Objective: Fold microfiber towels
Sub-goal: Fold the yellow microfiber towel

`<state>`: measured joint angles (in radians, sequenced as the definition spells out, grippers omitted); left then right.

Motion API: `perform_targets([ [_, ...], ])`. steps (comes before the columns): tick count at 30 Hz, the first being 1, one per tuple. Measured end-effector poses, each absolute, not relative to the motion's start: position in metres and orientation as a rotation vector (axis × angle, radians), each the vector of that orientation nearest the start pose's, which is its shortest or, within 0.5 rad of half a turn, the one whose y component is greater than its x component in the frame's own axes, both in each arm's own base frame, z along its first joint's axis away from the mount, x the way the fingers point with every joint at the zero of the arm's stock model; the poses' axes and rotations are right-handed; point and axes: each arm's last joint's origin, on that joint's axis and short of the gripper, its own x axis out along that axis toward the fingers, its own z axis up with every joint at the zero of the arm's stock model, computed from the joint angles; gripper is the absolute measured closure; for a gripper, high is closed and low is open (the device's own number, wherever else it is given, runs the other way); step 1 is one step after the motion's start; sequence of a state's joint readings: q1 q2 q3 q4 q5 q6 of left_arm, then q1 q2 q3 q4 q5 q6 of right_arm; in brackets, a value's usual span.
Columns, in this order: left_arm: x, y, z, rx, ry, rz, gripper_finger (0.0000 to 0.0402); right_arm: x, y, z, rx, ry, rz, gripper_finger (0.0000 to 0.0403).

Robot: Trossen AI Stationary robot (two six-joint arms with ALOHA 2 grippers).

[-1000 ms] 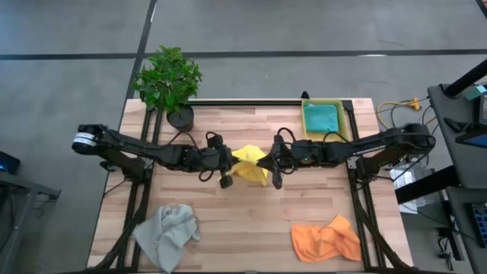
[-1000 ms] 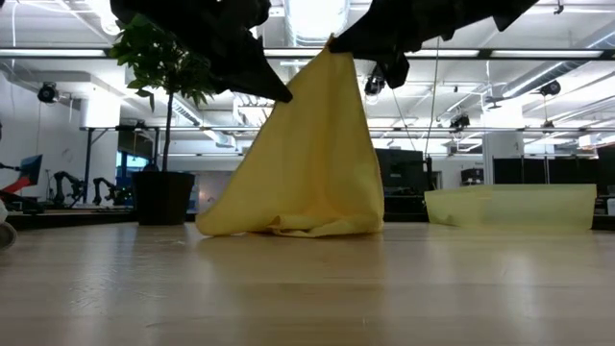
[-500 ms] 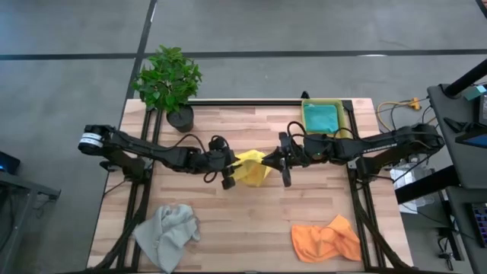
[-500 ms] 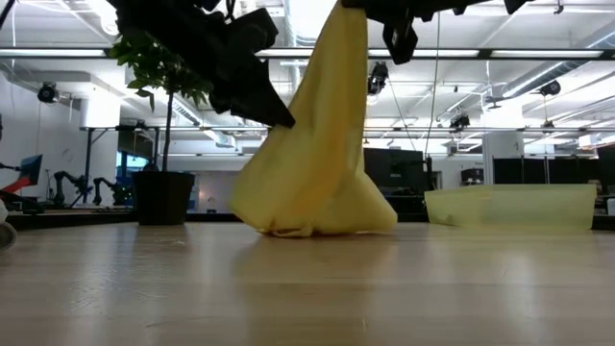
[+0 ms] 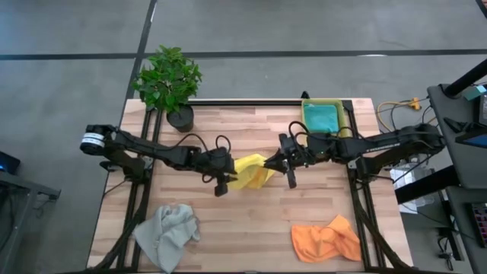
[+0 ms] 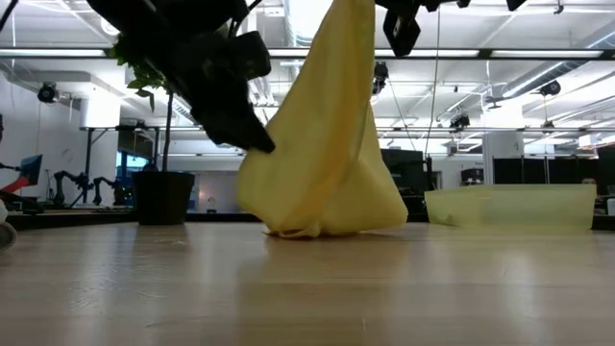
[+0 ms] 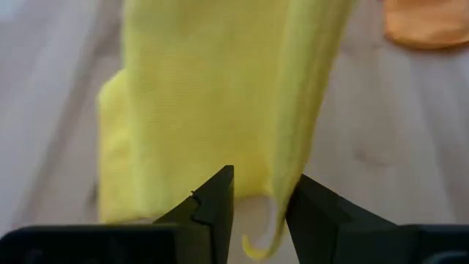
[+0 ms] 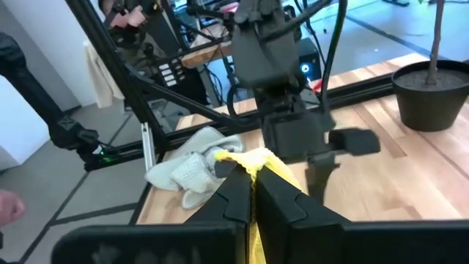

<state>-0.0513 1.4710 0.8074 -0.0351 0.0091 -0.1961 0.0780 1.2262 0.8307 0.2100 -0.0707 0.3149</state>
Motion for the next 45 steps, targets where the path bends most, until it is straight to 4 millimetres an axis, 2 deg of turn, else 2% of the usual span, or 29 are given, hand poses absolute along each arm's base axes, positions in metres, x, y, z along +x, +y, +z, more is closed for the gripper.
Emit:
perform_targets([
  [4, 0.292, -0.016, 0.191, -0.189, 0.741, -0.008, 0.0304, 0.271, 0.021, 0.296, 0.335, 0.222, 0.104, 0.0395],
  [9, 0.292, -0.016, 0.192, -0.193, 0.735, -0.022, 0.0309, 0.271, 0.019, 0.295, 0.342, 0.230, 0.103, 0.0394],
  [13, 0.291, -0.017, 0.191, -0.190, 0.754, -0.027, 0.0337, 0.271, 0.018, 0.295, 0.344, 0.233, 0.099, 0.0394],
  [18, 0.280, -0.016, 0.181, -0.167, 0.901, -0.023, 0.0394, 0.271, 0.013, 0.295, 0.348, 0.228, 0.069, 0.0394],
  [22, 0.275, -0.015, 0.184, -0.155, 0.922, 0.002, 0.0400, 0.271, 0.008, 0.296, 0.351, 0.223, 0.054, 0.0394],
  [27, 0.270, -0.013, 0.204, -0.127, 0.870, 0.044, 0.0401, 0.266, 0.004, 0.301, 0.347, 0.204, 0.035, 0.0394],
  [31, 0.264, -0.012, 0.233, -0.071, 0.815, 0.072, 0.0401, 0.258, -0.003, 0.308, 0.345, 0.178, 0.008, 0.0394],
  [38, 0.241, -0.007, 0.286, 0.034, 0.759, 0.168, 0.0401, 0.238, -0.008, 0.321, 0.340, 0.160, -0.017, 0.0394],
  [45, 0.223, -0.001, 0.322, 0.136, 0.728, 0.294, 0.0401, 0.225, -0.010, 0.327, 0.293, 0.158, -0.090, 0.0394],
])
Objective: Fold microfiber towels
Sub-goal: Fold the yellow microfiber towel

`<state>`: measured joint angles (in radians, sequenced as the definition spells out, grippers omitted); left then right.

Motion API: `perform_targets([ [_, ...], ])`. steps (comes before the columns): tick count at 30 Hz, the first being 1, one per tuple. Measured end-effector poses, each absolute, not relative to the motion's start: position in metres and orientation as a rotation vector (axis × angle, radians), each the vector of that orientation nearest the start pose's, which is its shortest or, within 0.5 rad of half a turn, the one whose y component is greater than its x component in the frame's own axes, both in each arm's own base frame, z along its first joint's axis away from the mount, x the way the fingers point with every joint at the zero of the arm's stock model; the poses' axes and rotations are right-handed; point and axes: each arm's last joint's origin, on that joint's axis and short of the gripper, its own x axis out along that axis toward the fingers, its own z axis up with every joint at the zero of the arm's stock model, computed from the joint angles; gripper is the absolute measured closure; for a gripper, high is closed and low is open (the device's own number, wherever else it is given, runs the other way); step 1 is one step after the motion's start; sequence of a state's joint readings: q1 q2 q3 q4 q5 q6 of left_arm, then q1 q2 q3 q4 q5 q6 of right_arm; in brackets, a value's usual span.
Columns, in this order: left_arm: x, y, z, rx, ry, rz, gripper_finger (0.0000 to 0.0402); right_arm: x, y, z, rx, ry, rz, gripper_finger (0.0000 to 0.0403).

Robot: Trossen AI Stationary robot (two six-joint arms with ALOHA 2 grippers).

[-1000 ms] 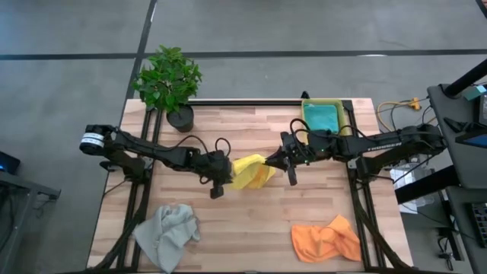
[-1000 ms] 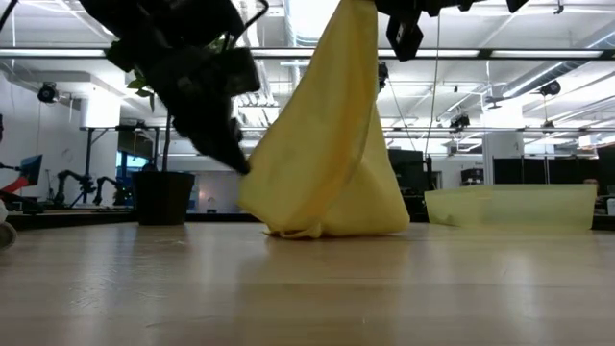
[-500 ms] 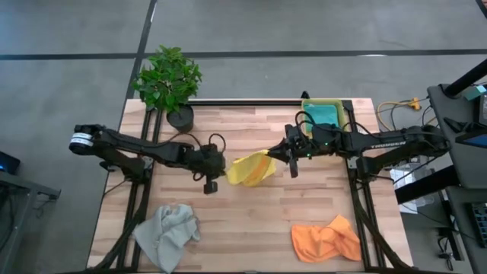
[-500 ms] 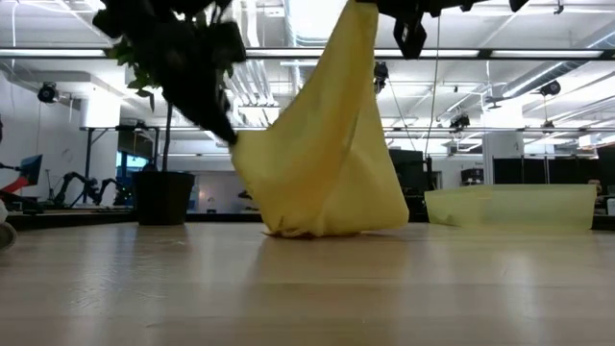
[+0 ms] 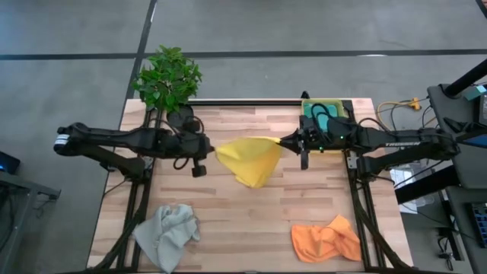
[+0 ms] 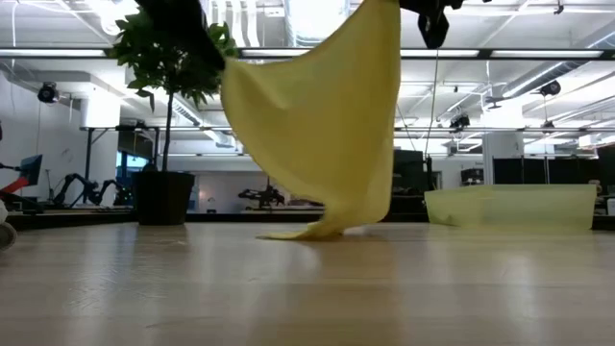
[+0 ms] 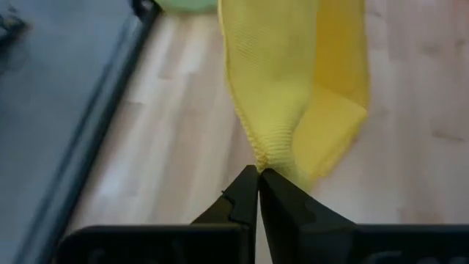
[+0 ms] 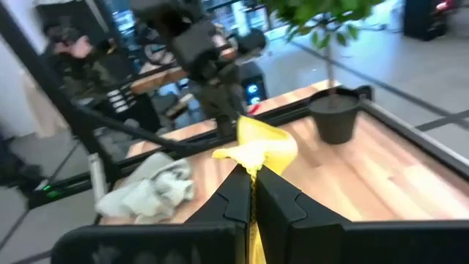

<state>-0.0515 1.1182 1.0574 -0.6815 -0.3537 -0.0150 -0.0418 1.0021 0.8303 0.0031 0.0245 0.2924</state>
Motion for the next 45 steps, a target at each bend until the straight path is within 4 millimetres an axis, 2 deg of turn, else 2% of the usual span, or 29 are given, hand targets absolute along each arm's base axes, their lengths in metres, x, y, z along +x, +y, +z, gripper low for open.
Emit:
perform_targets([
  [5, 0.221, -0.001, 0.350, 0.130, 0.655, 0.300, 0.0402, 0.219, -0.011, 0.333, 0.292, 0.117, -0.093, 0.0394],
  [10, 0.219, 0.000, 0.370, 0.166, 0.667, 0.322, 0.0402, 0.216, -0.011, 0.335, 0.300, 0.111, -0.084, 0.0394],
  [19, 0.203, 0.003, 0.397, 0.246, 0.760, 0.390, 0.0402, 0.202, -0.010, 0.345, 0.308, 0.069, -0.073, 0.0394],
  [23, 0.197, 0.004, 0.405, 0.278, 0.766, 0.407, 0.0401, 0.197, -0.010, 0.351, 0.316, 0.138, -0.085, 0.0394],
  [27, 0.194, 0.004, 0.411, 0.280, 0.765, 0.413, 0.0401, 0.195, -0.010, 0.364, 0.315, 0.245, -0.105, 0.0394],
  [33, 0.192, 0.002, 0.416, 0.281, 0.766, 0.407, 0.0401, 0.195, -0.006, 0.397, 0.290, 0.286, -0.092, 0.0394],
  [38, 0.193, 0.000, 0.419, 0.274, 0.756, 0.385, 0.0401, 0.203, -0.003, 0.416, 0.276, 0.308, -0.074, 0.0394],
  [42, 0.202, -0.004, 0.416, 0.184, 0.733, 0.296, 0.0401, 0.214, 0.000, 0.426, 0.264, 0.332, -0.043, 0.0394],
  [45, 0.219, -0.008, 0.415, 0.097, 0.659, 0.198, 0.0401, 0.225, 0.002, 0.430, 0.264, 0.353, -0.008, 0.0394],
])
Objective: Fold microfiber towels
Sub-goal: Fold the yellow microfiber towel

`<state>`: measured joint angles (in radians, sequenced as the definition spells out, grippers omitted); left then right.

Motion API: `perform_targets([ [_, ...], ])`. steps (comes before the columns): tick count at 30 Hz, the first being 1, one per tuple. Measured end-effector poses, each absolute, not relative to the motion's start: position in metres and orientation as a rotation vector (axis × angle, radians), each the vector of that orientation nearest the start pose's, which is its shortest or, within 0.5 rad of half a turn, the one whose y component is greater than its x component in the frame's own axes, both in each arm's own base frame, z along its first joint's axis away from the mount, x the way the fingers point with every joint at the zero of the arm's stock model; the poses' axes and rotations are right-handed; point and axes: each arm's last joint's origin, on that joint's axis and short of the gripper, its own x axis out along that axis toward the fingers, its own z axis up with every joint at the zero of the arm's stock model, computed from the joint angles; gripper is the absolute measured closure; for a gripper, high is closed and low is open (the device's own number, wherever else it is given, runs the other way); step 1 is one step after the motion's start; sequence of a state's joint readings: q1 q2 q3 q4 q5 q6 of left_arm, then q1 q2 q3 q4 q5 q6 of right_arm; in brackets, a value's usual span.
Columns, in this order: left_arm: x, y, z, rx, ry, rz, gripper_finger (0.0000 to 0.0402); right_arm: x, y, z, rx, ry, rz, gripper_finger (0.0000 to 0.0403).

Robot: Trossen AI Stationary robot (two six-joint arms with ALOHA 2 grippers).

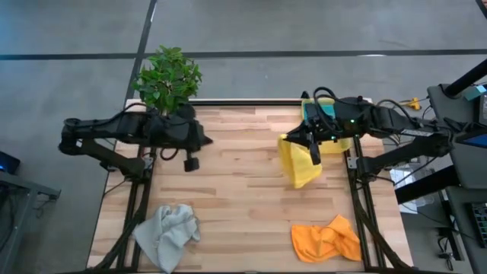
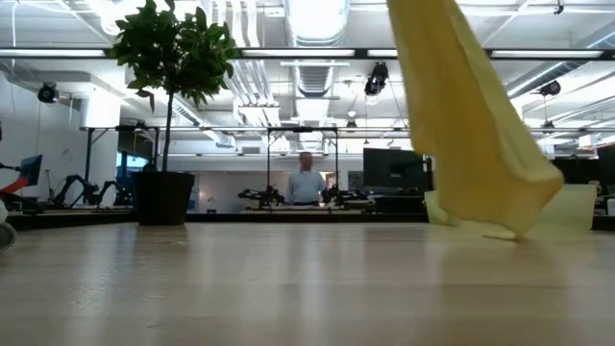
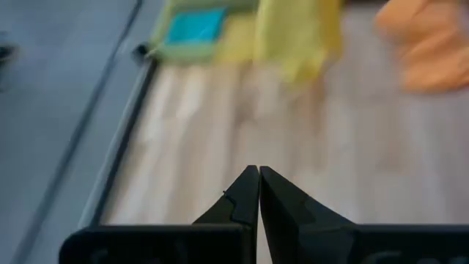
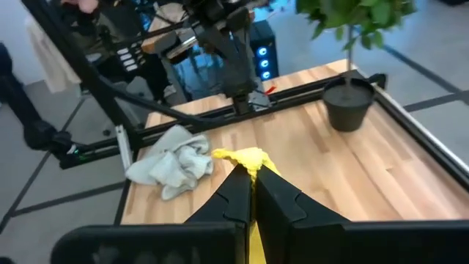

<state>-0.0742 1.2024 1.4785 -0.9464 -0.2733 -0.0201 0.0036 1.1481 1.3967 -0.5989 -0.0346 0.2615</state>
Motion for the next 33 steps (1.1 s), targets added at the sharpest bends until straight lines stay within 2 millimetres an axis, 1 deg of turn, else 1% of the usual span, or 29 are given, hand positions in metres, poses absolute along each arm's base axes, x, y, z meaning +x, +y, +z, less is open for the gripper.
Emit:
perform_targets([
  [4, 0.248, -0.012, 0.411, 0.067, 0.576, 0.158, 0.0401, 0.241, 0.003, 0.433, 0.268, 0.367, 0.017, 0.0394],
  [6, 0.261, -0.013, 0.405, 0.067, 0.575, 0.160, 0.0401, 0.249, 0.004, 0.436, 0.268, 0.370, 0.018, 0.0394],
  [10, 0.283, -0.013, 0.386, 0.029, 0.638, 0.224, 0.0401, 0.260, 0.004, 0.438, 0.265, 0.398, 0.015, 0.0394],
  [13, 0.293, -0.015, 0.373, 0.016, 0.690, 0.189, 0.0392, 0.267, 0.004, 0.440, 0.264, 0.400, 0.010, 0.0394],
  [17, 0.301, -0.018, 0.366, -0.016, 0.713, 0.101, 0.0350, 0.274, 0.002, 0.444, 0.275, 0.385, -0.056, 0.0394],
  [24, 0.301, -0.019, 0.365, -0.026, 0.710, 0.076, 0.0241, 0.279, -0.002, 0.449, 0.301, 0.350, -0.195, 0.0394],
  [27, 0.303, -0.018, 0.364, -0.018, 0.692, 0.099, 0.0202, 0.280, -0.004, 0.452, 0.309, 0.330, -0.221, 0.0394],
  [29, 0.306, -0.018, 0.359, -0.006, 0.690, 0.136, 0.0183, 0.279, -0.005, 0.453, 0.316, 0.323, -0.229, 0.0394],
  [33, 0.310, -0.014, 0.344, 0.014, 0.679, 0.266, 0.0166, 0.277, -0.006, 0.458, 0.323, 0.304, -0.229, 0.0394],
])
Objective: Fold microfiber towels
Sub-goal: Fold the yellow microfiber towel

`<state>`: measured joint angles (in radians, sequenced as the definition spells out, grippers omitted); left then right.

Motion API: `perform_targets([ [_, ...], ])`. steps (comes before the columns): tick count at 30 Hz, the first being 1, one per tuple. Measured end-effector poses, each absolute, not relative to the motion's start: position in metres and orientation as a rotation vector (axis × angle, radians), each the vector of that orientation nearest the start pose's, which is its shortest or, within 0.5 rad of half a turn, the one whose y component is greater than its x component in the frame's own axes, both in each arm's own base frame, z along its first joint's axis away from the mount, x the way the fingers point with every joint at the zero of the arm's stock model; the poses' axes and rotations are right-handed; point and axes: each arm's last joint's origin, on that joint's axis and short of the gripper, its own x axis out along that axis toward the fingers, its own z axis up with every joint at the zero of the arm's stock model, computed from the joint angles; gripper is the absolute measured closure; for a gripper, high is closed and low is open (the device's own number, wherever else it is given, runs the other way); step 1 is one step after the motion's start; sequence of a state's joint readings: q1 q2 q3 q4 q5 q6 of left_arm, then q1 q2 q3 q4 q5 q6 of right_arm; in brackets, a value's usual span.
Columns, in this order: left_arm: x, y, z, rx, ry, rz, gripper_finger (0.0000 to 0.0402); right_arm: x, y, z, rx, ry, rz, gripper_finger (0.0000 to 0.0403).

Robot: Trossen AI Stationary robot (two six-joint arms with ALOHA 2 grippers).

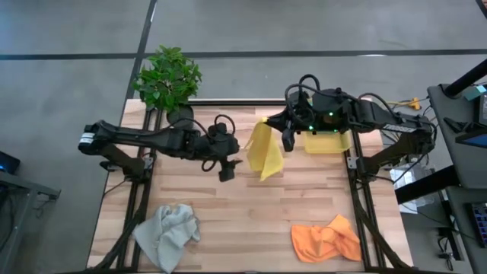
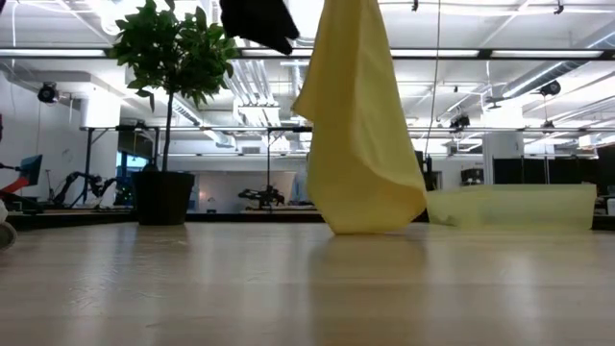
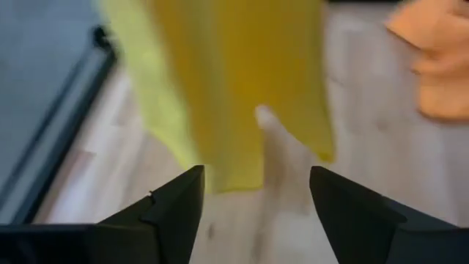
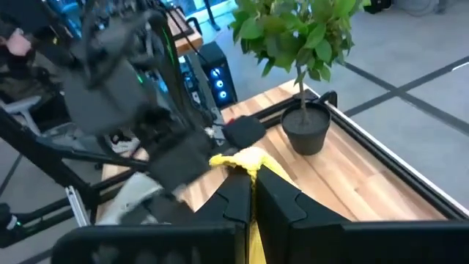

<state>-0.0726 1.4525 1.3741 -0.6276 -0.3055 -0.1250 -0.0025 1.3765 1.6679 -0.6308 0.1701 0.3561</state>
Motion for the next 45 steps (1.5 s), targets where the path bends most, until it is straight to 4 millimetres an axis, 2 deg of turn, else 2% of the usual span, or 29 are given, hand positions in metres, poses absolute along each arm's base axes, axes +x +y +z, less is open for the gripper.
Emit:
perform_targets([
  [3, 0.313, -0.010, 0.335, 0.023, 0.657, 0.336, 0.0164, 0.275, -0.006, 0.464, 0.324, 0.284, -0.233, 0.0394],
  [11, 0.324, -0.007, 0.299, -0.015, 0.638, 0.373, 0.0165, 0.271, -0.006, 0.474, 0.328, 0.251, -0.228, 0.0394],
  [15, 0.323, -0.006, 0.291, -0.012, 0.655, 0.386, 0.0189, 0.271, -0.006, 0.475, 0.328, 0.250, -0.227, 0.0394],
  [21, 0.319, -0.008, 0.294, -0.021, 0.646, 0.361, 0.0252, 0.271, -0.006, 0.473, 0.326, 0.266, -0.230, 0.0394],
  [25, 0.316, -0.008, 0.298, -0.026, 0.634, 0.355, 0.0281, 0.271, -0.006, 0.472, 0.325, 0.277, -0.231, 0.0394],
  [32, 0.321, -0.008, 0.302, -0.034, 0.567, 0.345, 0.0291, 0.271, -0.006, 0.472, 0.320, 0.278, -0.231, 0.0394],
  [41, 0.322, -0.007, 0.300, -0.022, 0.562, 0.341, 0.0291, 0.272, -0.006, 0.471, 0.317, 0.279, -0.230, 0.0394],
  [45, 0.323, -0.003, 0.298, -0.020, 0.571, 0.362, 0.0313, 0.272, -0.006, 0.471, 0.317, 0.278, -0.230, 0.0394],
])
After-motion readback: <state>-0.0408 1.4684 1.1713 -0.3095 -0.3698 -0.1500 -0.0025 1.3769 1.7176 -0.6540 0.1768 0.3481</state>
